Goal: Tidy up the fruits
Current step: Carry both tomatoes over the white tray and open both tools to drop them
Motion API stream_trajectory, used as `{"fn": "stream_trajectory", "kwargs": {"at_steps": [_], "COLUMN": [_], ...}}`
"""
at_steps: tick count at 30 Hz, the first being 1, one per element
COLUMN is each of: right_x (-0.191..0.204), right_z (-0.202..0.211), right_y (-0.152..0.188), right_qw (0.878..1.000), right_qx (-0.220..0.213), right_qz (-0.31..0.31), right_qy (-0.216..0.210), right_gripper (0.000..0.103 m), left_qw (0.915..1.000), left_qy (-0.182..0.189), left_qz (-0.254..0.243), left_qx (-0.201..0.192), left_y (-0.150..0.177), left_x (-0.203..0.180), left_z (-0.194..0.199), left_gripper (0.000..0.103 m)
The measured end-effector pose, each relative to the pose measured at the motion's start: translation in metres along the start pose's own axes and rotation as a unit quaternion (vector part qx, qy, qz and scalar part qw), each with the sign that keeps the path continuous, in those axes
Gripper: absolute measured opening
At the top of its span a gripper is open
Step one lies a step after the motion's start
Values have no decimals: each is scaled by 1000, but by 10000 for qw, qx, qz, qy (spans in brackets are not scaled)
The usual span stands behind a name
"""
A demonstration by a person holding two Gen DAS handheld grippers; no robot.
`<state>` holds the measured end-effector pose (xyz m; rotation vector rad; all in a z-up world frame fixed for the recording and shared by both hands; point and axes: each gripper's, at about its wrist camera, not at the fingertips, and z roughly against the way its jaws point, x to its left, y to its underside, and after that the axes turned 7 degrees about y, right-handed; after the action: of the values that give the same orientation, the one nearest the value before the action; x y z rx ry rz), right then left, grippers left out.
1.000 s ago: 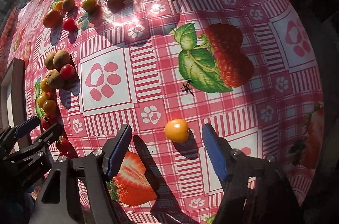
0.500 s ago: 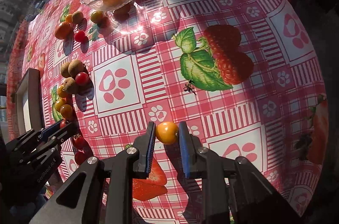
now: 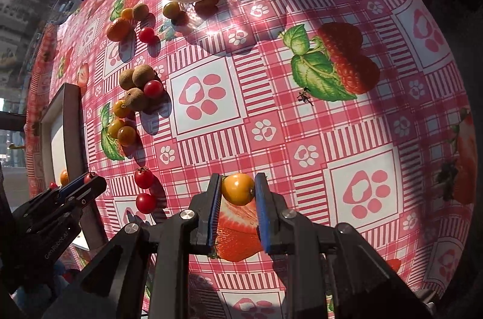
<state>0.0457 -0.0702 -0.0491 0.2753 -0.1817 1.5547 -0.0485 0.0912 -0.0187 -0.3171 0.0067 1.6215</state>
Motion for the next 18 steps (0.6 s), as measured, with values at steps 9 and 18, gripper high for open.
{"fn": "stream_trajectory", "kwargs": {"at_steps": [9, 18], "right_x": [47, 122], "right_z": [3, 2], "right_y": [10, 18], "right_qw": [9991, 9944], "right_qx": [55, 94], "right_qz": [398, 996], "right_qy": [-126, -335], "right_gripper": [24, 24], "left_qw": [9991, 9951], "left_qy": [-56, -256], "left_qz": [373, 881], "left_qx": [-166, -360], "left_y": [28, 49], "left_x": [46, 106], "left_z": [27, 49], "left_gripper": [23, 23]}}
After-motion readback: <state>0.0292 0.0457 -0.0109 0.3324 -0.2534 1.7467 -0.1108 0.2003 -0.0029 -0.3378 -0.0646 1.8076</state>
